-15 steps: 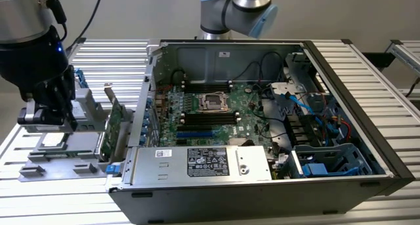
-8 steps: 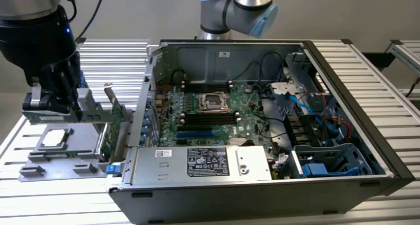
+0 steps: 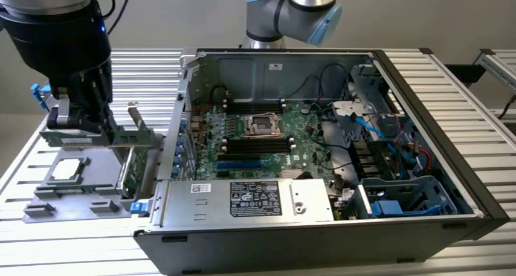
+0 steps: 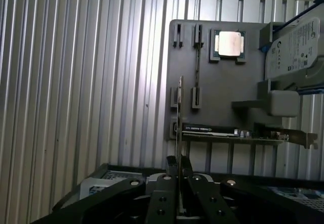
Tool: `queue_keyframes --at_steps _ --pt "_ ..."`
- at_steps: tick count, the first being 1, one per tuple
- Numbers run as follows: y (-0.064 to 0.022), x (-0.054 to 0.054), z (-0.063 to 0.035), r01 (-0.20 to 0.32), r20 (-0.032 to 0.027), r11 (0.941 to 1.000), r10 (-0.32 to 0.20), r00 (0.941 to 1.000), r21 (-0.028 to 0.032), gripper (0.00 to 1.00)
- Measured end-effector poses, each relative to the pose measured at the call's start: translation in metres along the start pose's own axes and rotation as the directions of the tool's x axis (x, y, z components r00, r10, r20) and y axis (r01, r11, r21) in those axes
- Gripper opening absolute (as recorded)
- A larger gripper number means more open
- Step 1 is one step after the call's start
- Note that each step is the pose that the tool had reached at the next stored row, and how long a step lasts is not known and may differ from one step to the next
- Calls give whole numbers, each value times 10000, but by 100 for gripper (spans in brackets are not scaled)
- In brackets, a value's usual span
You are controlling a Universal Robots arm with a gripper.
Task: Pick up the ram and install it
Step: 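Pick up the ram and move it above insertion slot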
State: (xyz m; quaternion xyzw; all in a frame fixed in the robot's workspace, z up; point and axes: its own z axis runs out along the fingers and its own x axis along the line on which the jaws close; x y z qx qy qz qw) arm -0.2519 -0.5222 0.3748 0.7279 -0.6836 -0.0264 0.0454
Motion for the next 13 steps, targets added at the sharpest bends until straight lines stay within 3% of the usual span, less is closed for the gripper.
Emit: queue_keyframes --at_steps 13 --pt "-552 -20 -67 3 11 10000 -3 10000 -28 14"
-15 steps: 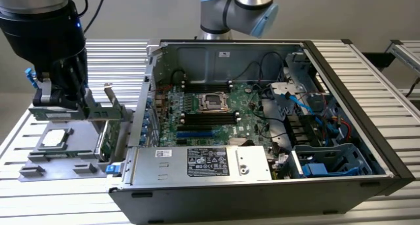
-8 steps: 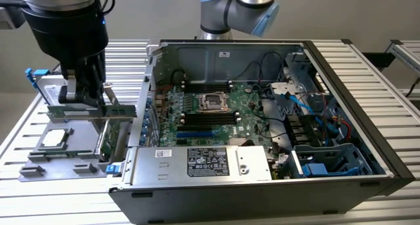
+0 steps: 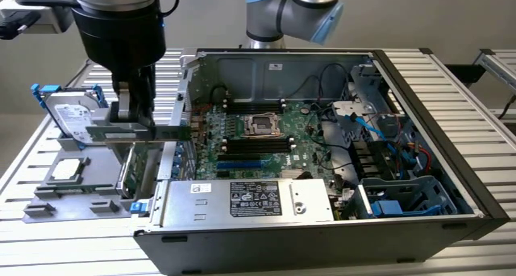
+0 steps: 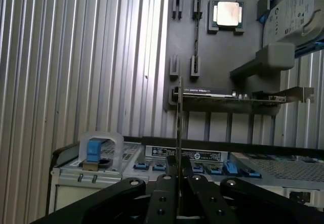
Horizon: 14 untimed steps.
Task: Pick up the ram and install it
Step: 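Pick up the ram and move it above insertion slot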
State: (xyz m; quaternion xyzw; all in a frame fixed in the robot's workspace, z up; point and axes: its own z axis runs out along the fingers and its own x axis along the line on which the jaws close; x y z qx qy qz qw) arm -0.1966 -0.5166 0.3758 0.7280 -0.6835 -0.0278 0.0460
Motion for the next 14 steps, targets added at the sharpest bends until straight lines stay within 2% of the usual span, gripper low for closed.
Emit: queue_keyframes --at_steps 14 --pt "-544 -59 -69 1 20 10000 -1 10000 -1 14"
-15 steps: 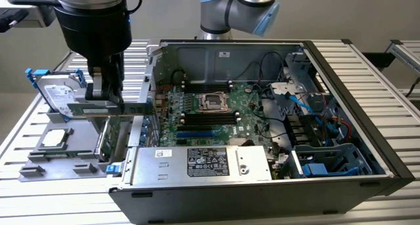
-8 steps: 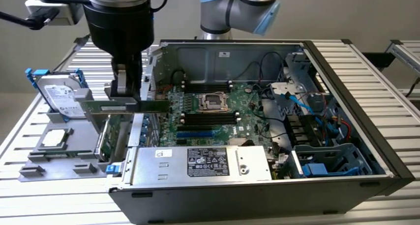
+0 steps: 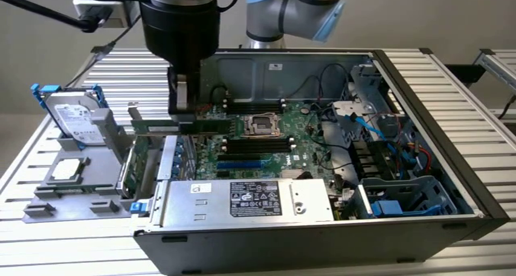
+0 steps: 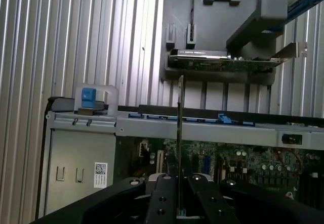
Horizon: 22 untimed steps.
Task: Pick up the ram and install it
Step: 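Pick up the ram and move it above insertion slot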
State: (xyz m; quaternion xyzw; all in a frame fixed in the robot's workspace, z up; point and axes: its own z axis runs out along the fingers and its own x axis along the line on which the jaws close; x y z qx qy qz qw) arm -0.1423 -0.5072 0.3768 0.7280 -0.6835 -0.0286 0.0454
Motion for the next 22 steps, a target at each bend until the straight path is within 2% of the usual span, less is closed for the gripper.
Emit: queue_keyframes --at_steps 6,10,19,22 --pt "-223 -33 -28 1 8 10000 -1 10000 0 14" --pt "-340 -85 -42 2 9 10000 -2 10000 0 14" --pt "-521 -411 -31 2 10 10000 -2 10000 2 14" --pt "-596 -475 -39 1 10 10000 -1 10000 1 14"
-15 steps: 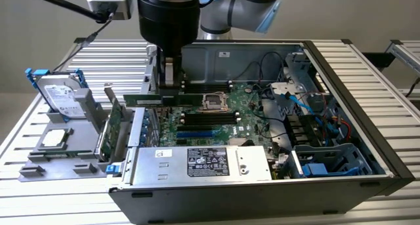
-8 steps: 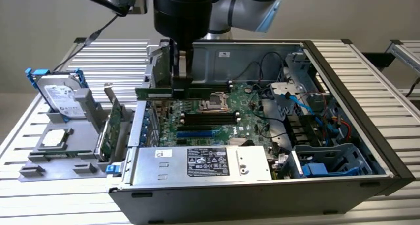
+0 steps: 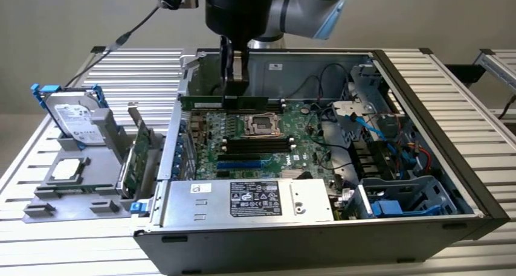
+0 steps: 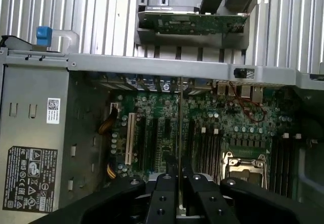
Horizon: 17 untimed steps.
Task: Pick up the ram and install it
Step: 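Pick up the ram and move it above insertion slot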
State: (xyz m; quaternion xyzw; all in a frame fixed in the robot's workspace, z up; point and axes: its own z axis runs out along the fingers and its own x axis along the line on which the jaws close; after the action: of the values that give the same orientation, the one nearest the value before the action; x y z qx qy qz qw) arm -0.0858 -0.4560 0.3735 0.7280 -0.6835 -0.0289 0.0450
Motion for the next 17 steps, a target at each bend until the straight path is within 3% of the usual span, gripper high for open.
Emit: queue_keyframes --at_steps 4,8,13,17 --pt "-166 -18 -19 1 7 10000 -1 10000 0 14" --pt "-336 -19 -39 6 52 10000 -6 10000 14 14" --pt "-493 -57 -37 4 61 9999 -5 10000 136 14" --pt "-604 -123 -20 3 59 9999 -4 10000 167 14"
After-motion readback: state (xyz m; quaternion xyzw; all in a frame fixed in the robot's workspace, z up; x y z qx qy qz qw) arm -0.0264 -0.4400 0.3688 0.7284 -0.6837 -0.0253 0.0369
